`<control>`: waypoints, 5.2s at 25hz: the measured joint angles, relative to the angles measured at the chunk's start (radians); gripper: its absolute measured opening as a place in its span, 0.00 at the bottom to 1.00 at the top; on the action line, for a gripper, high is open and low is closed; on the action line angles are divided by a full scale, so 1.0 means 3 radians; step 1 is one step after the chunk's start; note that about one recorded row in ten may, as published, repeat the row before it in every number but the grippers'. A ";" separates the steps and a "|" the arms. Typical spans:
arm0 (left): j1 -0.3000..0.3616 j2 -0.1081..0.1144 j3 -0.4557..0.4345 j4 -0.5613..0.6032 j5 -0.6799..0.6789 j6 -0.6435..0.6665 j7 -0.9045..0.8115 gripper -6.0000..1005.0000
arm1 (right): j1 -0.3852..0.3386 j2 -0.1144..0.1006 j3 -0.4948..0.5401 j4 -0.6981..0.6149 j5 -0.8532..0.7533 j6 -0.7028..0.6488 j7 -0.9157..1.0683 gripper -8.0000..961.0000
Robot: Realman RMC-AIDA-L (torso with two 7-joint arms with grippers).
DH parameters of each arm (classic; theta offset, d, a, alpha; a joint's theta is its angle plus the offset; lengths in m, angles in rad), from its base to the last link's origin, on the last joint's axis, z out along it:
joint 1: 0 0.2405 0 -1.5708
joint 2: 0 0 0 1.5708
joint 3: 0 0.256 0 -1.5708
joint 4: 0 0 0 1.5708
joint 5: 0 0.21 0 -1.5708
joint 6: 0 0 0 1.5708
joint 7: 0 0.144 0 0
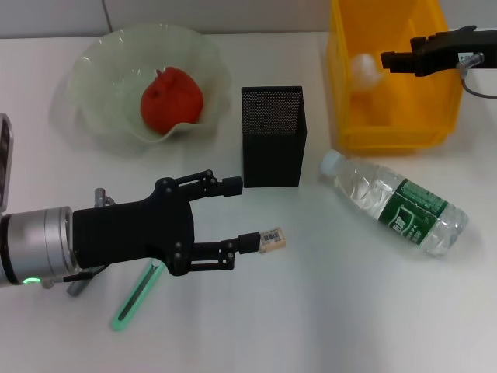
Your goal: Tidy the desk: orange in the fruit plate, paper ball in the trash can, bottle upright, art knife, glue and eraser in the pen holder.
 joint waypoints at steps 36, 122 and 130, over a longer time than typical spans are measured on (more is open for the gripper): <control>0.0045 0.0000 0.0000 -0.0021 -0.0138 -0.0005 0.0000 0.81 | -0.1222 0.0000 0.0480 0.1445 0.3056 -0.2468 -0.3816 0.61; 0.0108 -0.0003 -0.0005 -0.0236 -0.0179 -0.0056 0.0220 0.81 | 0.1103 0.0003 -0.0427 0.0892 -0.1607 -0.1804 0.0602 0.83; 0.0094 -0.0003 -0.0005 -0.0236 -0.0184 -0.0056 0.0220 0.81 | 0.1092 0.0004 -0.0437 0.0881 -0.1601 -0.1799 0.0567 0.82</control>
